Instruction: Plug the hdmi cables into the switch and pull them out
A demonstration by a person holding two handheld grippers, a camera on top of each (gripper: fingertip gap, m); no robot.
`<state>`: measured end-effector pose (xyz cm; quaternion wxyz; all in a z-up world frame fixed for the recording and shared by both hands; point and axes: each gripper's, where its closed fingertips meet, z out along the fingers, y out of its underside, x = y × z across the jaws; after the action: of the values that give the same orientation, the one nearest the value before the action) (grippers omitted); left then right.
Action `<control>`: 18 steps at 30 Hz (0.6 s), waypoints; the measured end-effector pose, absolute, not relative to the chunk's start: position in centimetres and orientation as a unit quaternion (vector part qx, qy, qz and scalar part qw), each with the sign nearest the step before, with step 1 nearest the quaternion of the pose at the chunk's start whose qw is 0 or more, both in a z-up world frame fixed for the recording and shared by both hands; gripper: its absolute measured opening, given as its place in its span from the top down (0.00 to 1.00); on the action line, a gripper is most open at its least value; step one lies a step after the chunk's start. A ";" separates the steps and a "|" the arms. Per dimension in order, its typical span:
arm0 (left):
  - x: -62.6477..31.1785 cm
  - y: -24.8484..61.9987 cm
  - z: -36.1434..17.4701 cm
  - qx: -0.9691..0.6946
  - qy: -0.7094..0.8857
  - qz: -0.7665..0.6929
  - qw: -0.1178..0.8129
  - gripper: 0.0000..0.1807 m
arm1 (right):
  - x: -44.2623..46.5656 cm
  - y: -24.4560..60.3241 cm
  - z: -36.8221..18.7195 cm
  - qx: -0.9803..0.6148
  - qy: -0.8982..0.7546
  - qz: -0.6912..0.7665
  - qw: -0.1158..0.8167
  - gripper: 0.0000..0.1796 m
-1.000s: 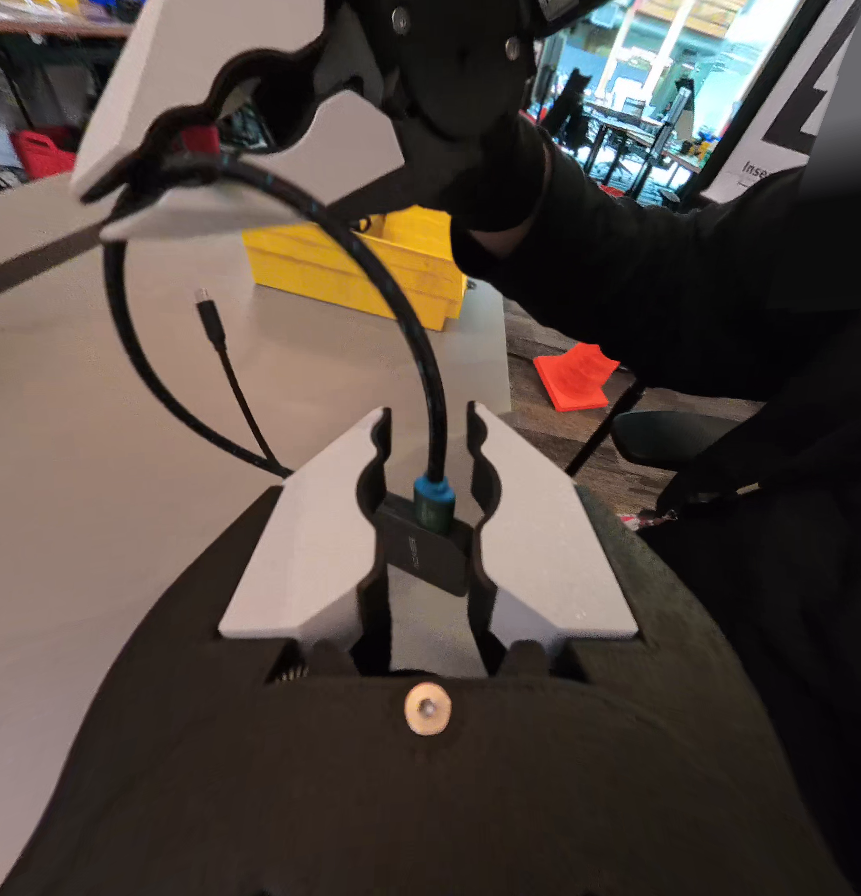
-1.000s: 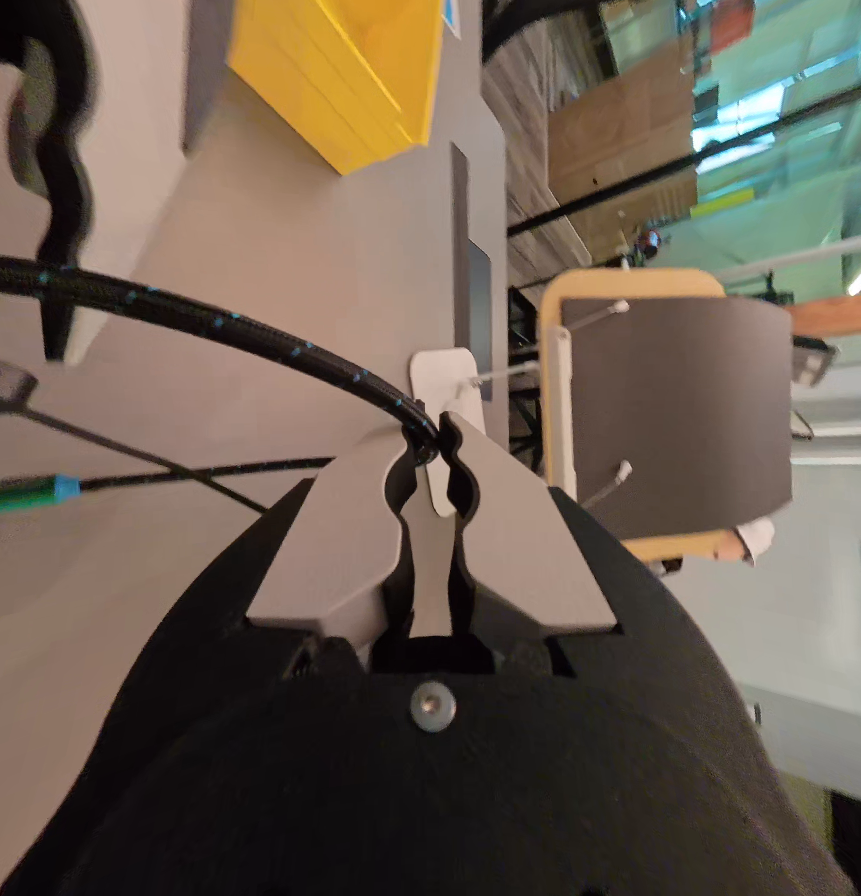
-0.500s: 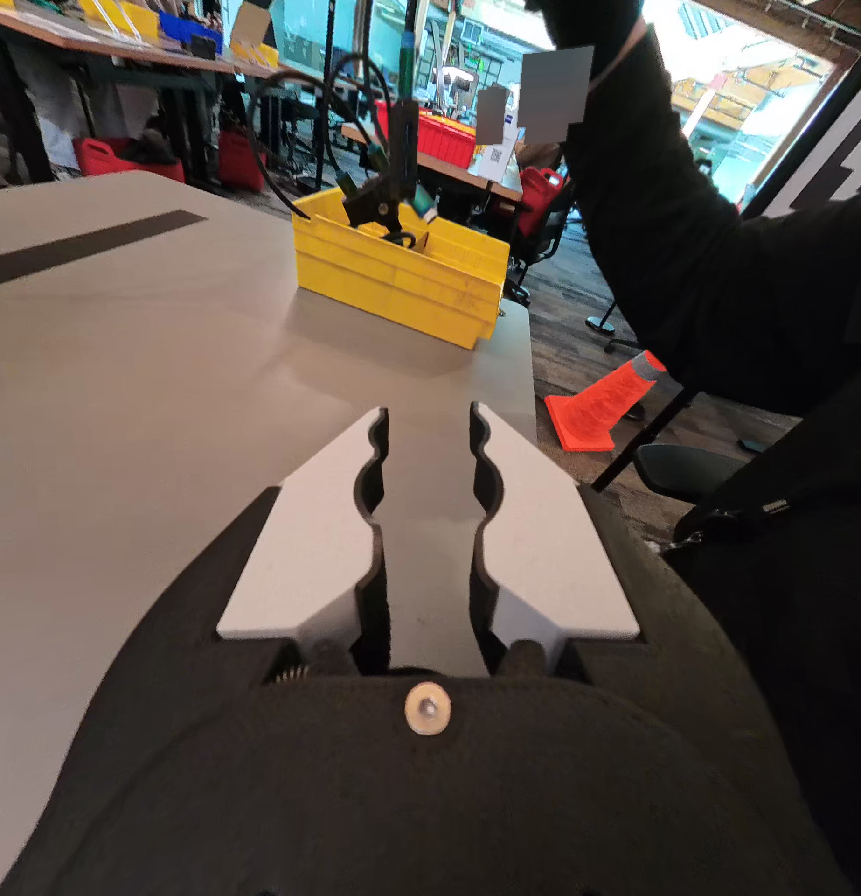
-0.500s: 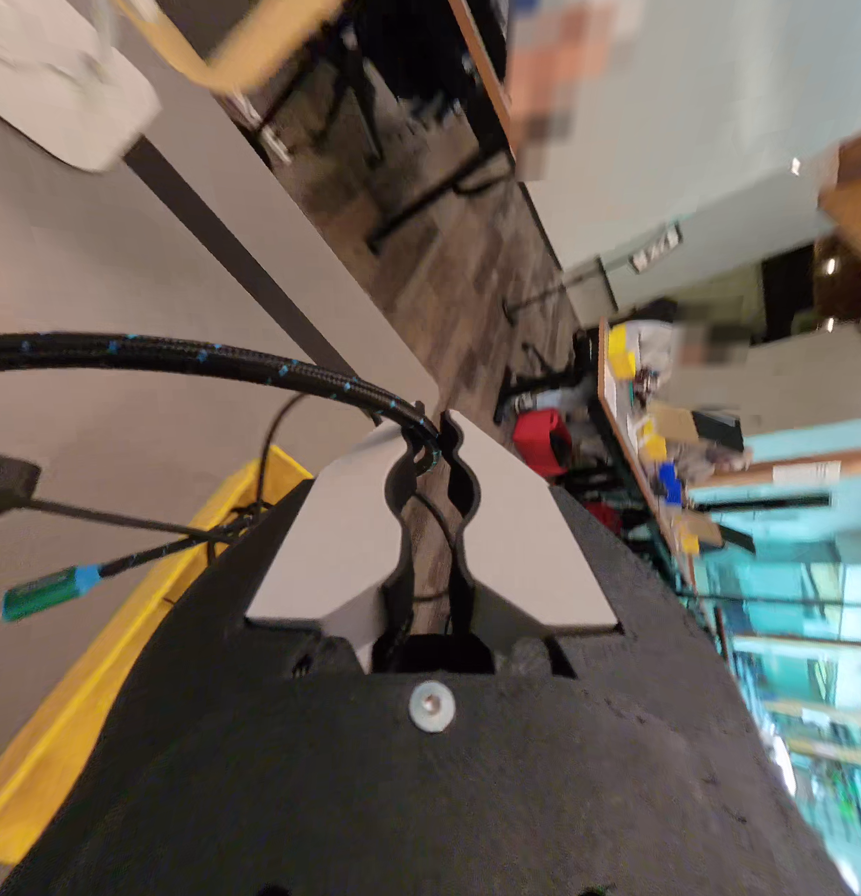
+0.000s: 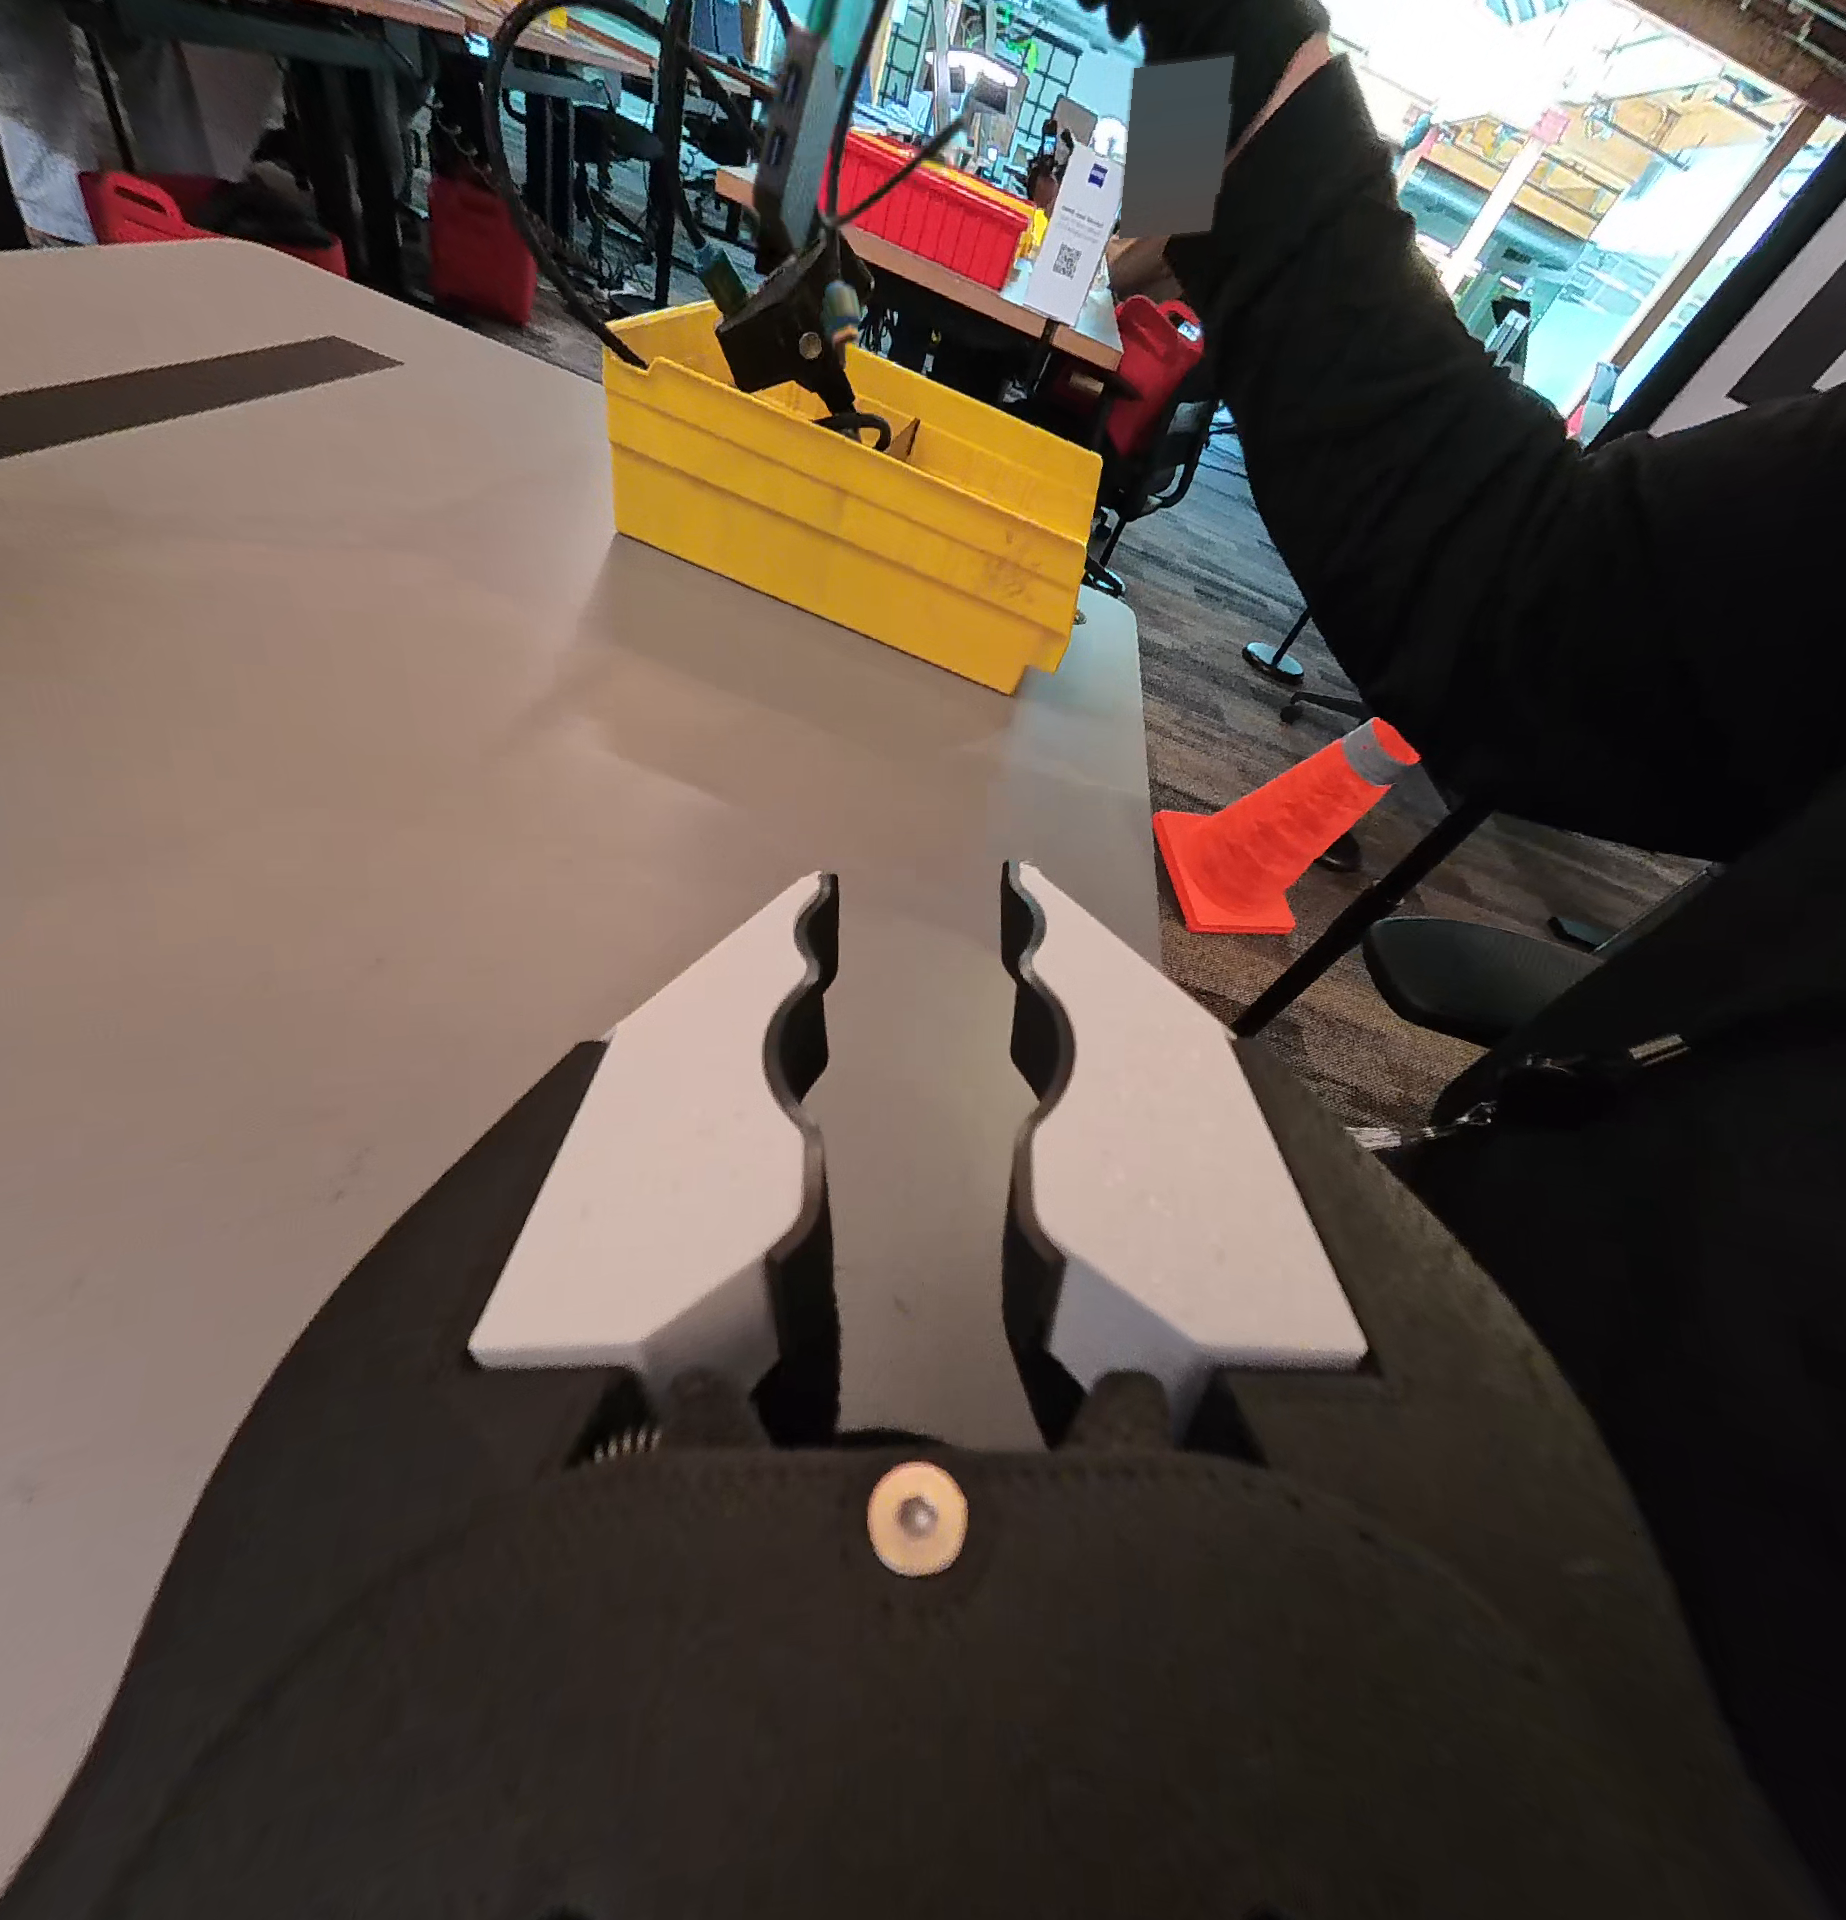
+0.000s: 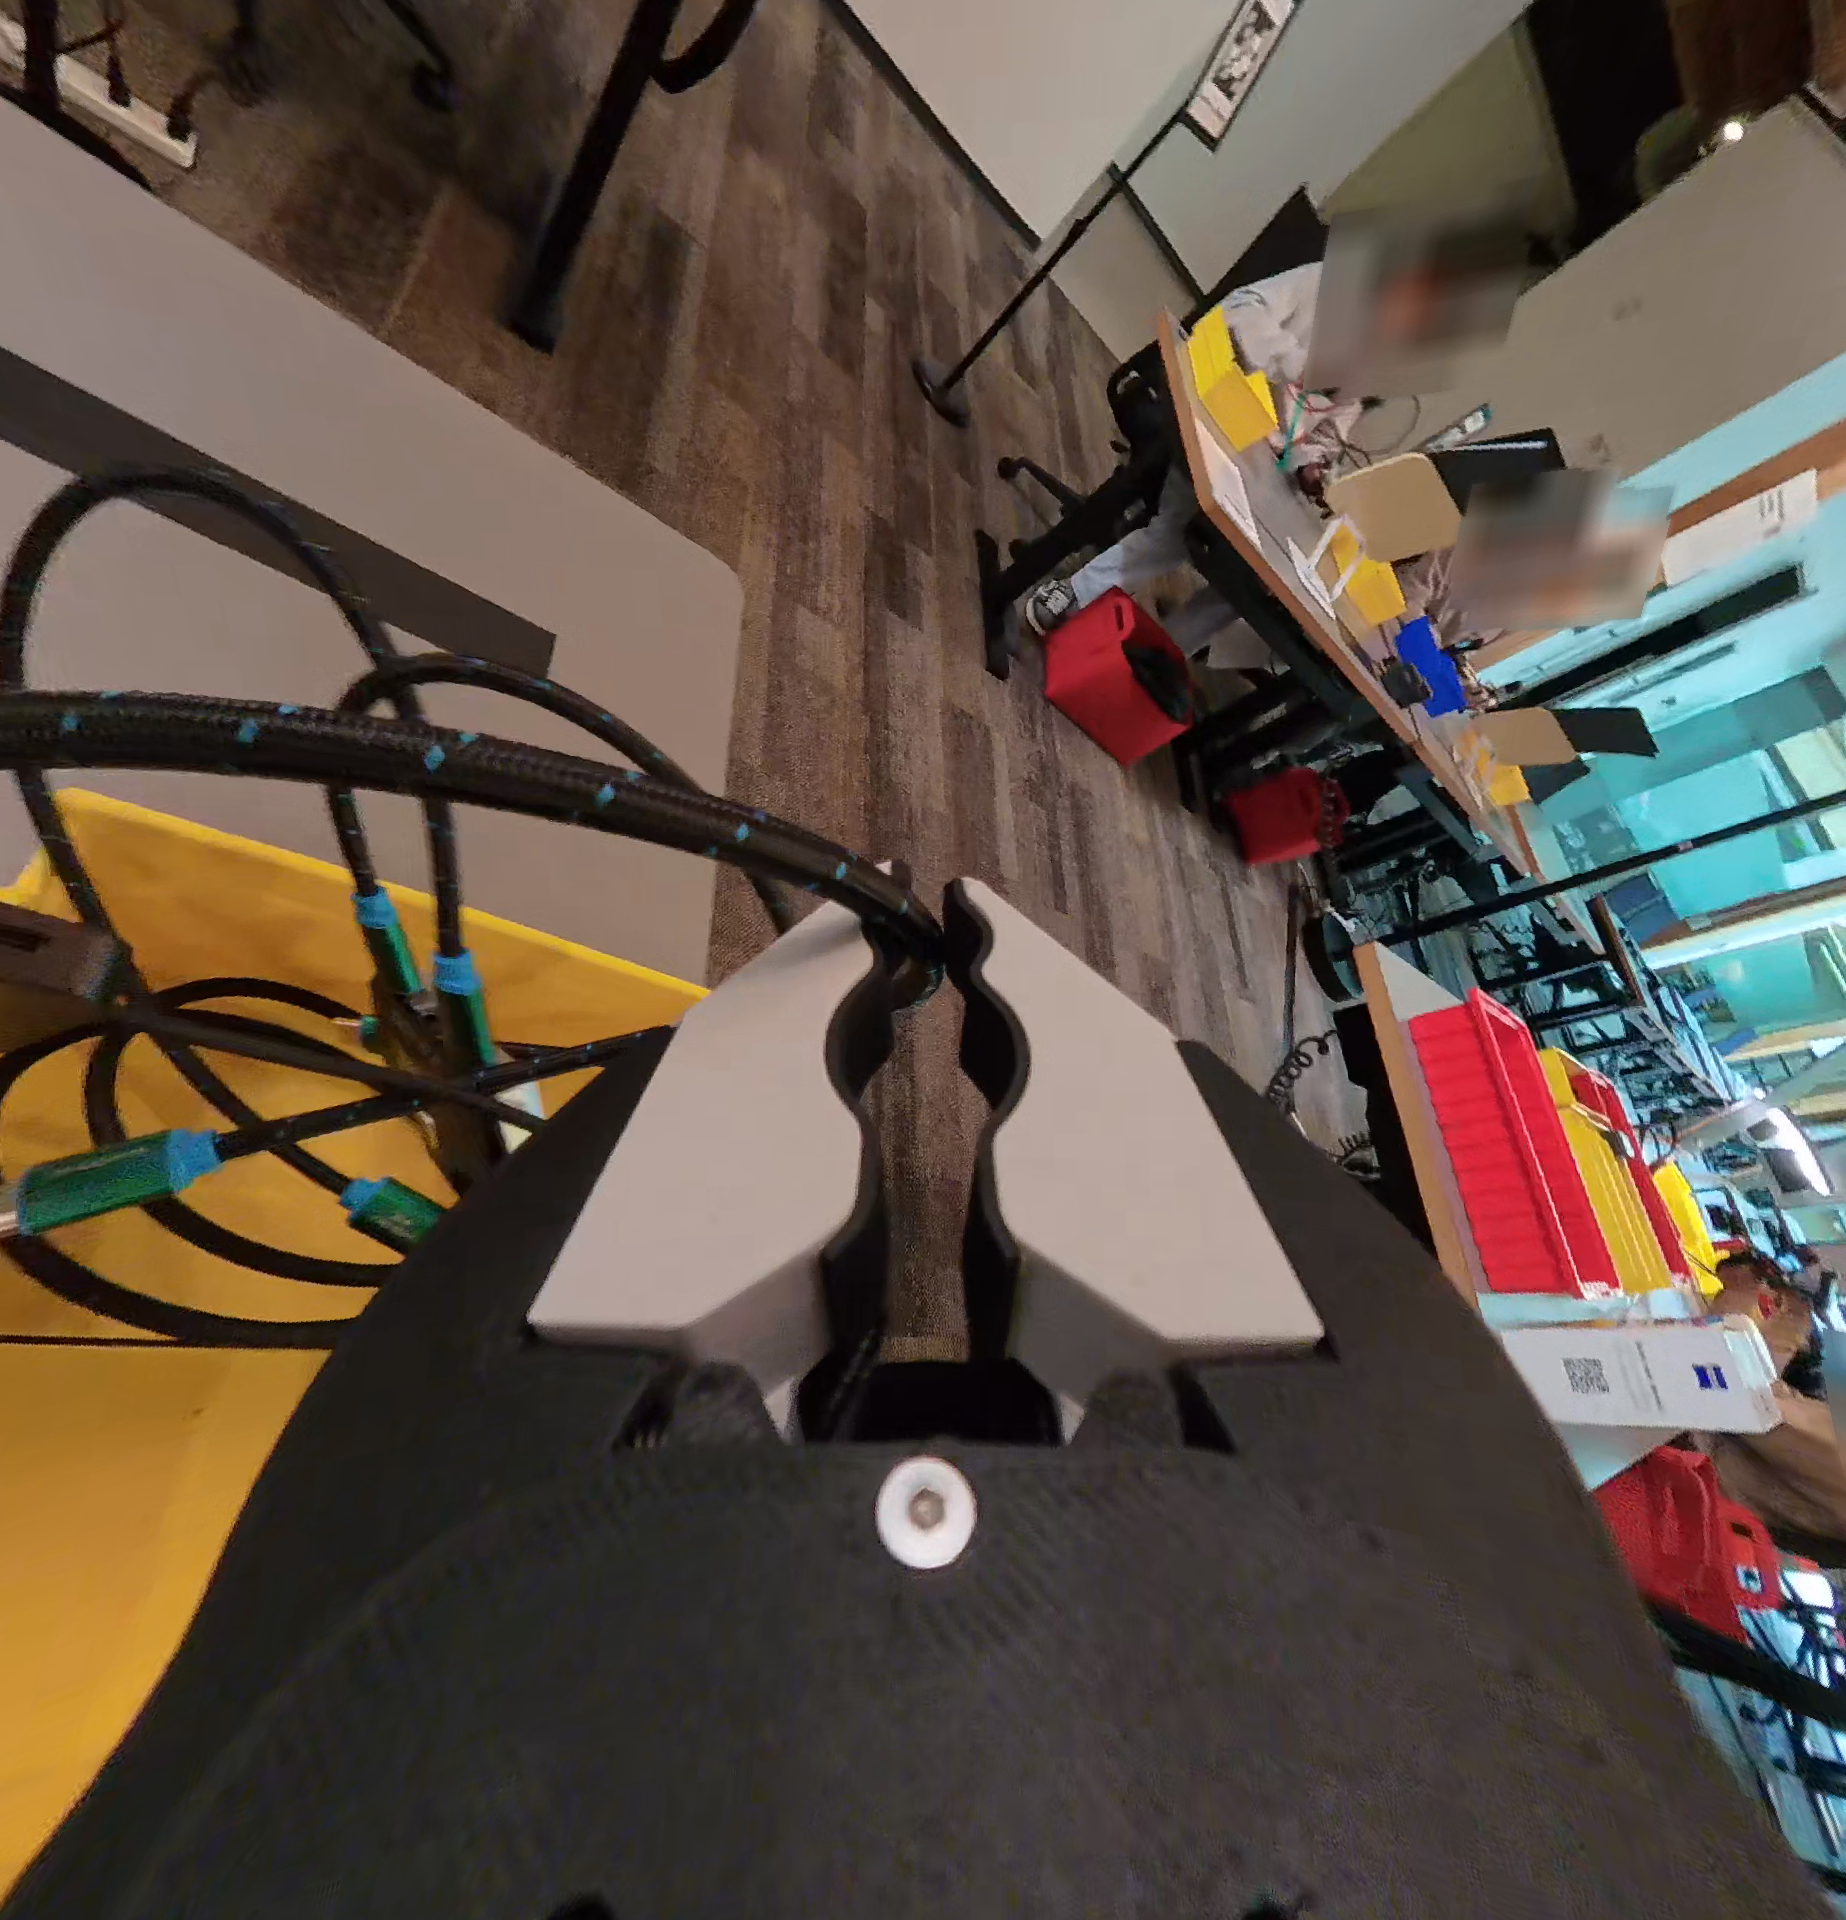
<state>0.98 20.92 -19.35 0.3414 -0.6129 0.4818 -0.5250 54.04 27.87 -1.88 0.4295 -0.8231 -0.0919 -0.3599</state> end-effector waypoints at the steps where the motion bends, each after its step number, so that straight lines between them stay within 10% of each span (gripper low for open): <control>1: 1.0 21.0 -19.4 -0.613 0.481 -0.526 0.341 0.84 | 54.6 27.5 -1.5 -0.820 -0.084 -0.363 0.434 0.98; 18: 1.2 20.8 -20.2 -0.616 0.482 -0.527 0.330 0.85 | 58.2 27.0 -7.7 -0.850 -0.039 -0.369 0.374 0.98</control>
<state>1.15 20.85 -20.16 0.3305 -0.6165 0.4824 -0.5273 58.21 27.02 -7.75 0.3740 -0.8500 -0.0386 -0.3689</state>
